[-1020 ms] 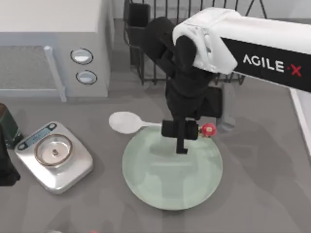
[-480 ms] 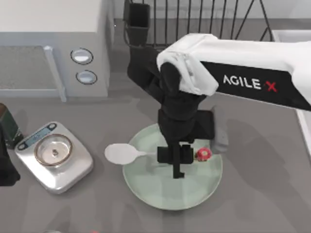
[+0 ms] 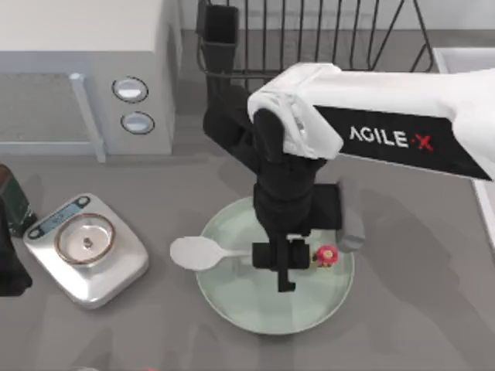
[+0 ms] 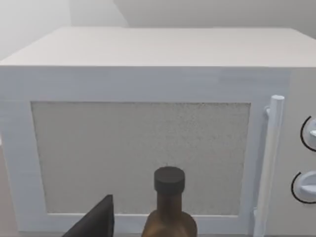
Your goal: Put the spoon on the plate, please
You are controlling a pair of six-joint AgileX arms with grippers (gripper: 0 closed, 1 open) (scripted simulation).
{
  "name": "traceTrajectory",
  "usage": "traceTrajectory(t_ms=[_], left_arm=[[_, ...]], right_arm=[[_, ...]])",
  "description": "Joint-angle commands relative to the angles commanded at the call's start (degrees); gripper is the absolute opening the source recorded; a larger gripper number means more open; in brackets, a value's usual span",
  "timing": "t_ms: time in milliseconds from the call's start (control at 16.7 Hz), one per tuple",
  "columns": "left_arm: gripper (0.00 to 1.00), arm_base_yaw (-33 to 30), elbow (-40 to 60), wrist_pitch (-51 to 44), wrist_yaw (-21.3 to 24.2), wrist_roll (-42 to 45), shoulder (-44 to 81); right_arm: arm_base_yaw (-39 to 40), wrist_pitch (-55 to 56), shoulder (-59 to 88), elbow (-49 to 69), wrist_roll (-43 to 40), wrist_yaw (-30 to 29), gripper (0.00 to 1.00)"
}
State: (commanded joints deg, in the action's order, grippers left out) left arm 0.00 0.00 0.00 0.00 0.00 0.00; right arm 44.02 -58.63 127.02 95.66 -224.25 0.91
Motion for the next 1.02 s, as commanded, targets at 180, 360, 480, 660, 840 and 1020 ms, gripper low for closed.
traceTrajectory(t_ms=[180,360,480,660,840,1020], left_arm=[[1.0,0.0,0.0,0.0,0.0,0.0,0.0],[1.0,0.0,0.0,0.0,0.0,0.0,0.0],[1.0,0.0,0.0,0.0,0.0,0.0,0.0],[1.0,0.0,0.0,0.0,0.0,0.0,0.0],[1.0,0.0,0.0,0.0,0.0,0.0,0.0],[1.0,0.0,0.0,0.0,0.0,0.0,0.0]], right_arm=[[0.0,0.0,0.0,0.0,0.0,0.0,0.38],[0.0,0.0,0.0,0.0,0.0,0.0,0.6],[0.0,0.0,0.0,0.0,0.0,0.0,0.75],[0.0,0.0,0.0,0.0,0.0,0.0,0.98],[0.0,0.0,0.0,0.0,0.0,0.0,1.0],[0.0,0.0,0.0,0.0,0.0,0.0,1.0]])
